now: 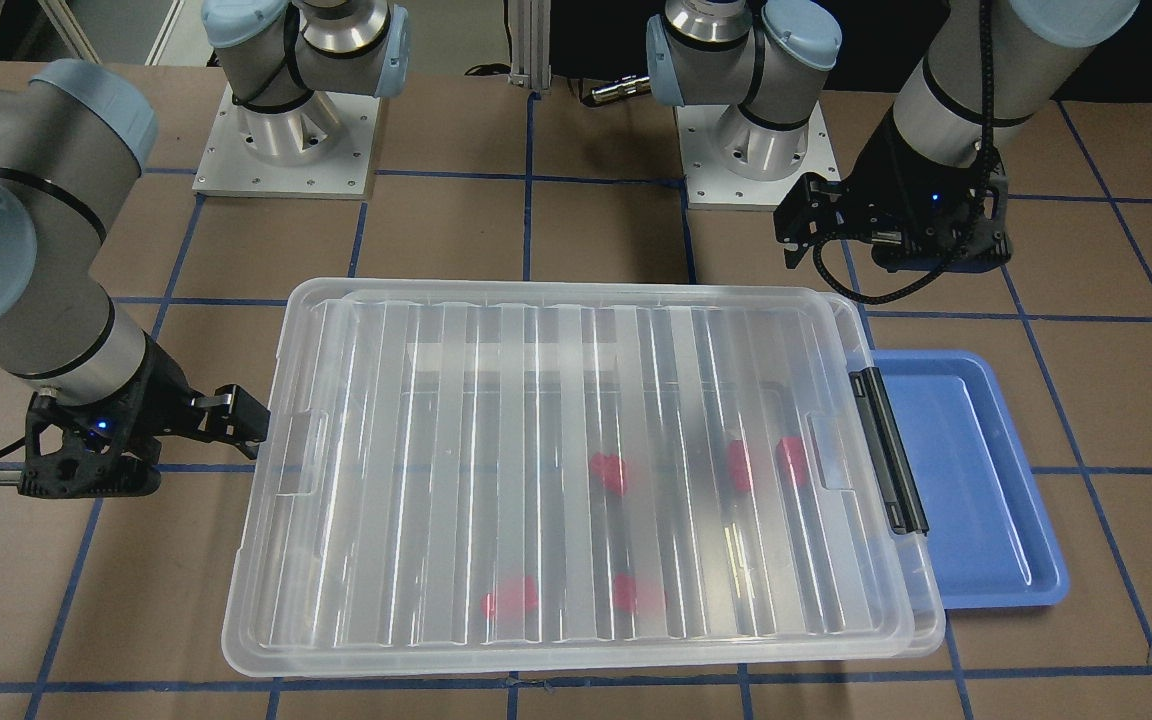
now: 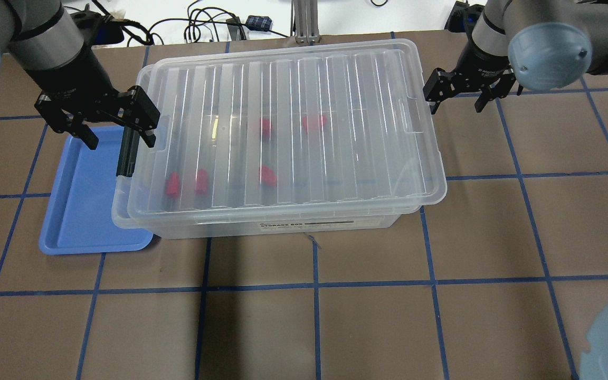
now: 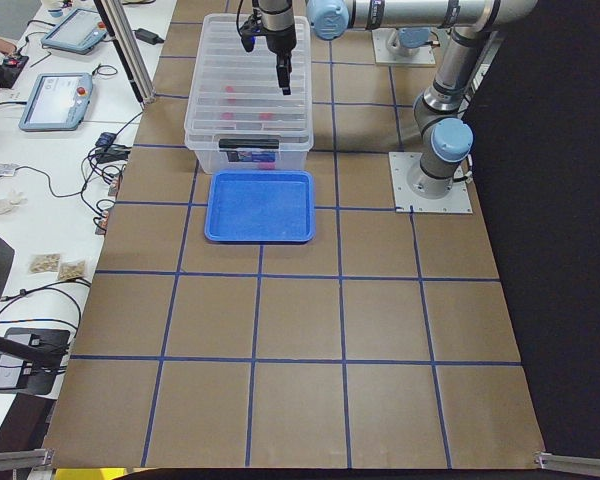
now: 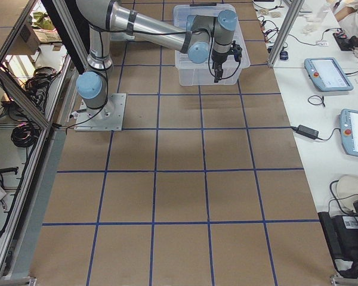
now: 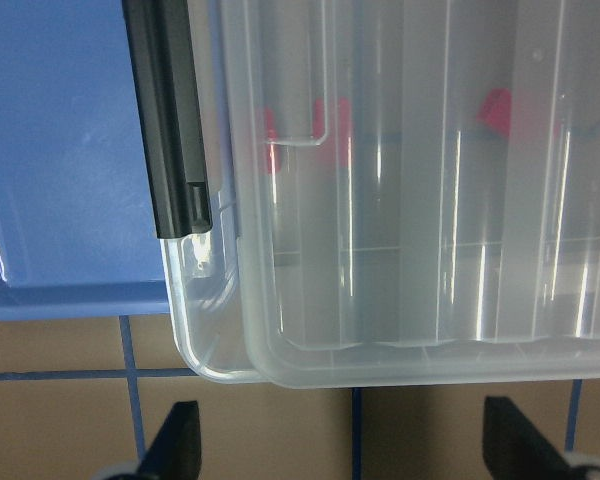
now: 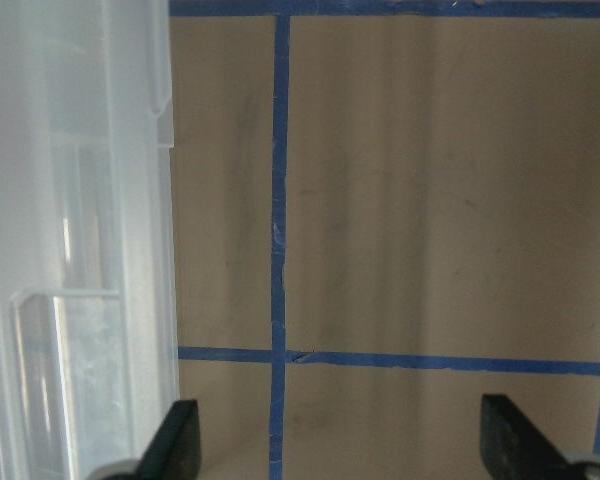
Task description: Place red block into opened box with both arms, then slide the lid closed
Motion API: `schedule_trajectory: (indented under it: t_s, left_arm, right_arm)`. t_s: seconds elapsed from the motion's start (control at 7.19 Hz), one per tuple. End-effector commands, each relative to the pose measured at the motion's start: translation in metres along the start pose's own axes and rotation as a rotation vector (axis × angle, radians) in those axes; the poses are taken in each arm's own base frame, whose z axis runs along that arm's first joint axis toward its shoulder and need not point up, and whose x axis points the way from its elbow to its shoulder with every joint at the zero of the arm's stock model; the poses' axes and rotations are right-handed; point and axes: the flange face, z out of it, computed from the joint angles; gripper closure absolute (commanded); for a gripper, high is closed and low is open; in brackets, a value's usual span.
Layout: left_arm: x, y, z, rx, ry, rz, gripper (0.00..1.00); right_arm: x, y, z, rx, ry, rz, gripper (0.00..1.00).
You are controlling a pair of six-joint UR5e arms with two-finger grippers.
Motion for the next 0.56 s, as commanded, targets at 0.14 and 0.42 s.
schedule_trajectory:
  t_s: [0.14, 0.42]
  left_arm:
    - [0.0, 0.0, 0.0, 0.001, 0.0, 0.001, 0.0]
    - [0.0, 0.0, 0.0, 0.001, 0.0, 0.001, 0.0]
  right_arm:
    - [-0.008, 0.017, -0.103, 0.05, 0.02, 0.014, 0.0]
    - [-0.06, 0.059, -0.153, 0.069, 0.016, 0.1, 0.0]
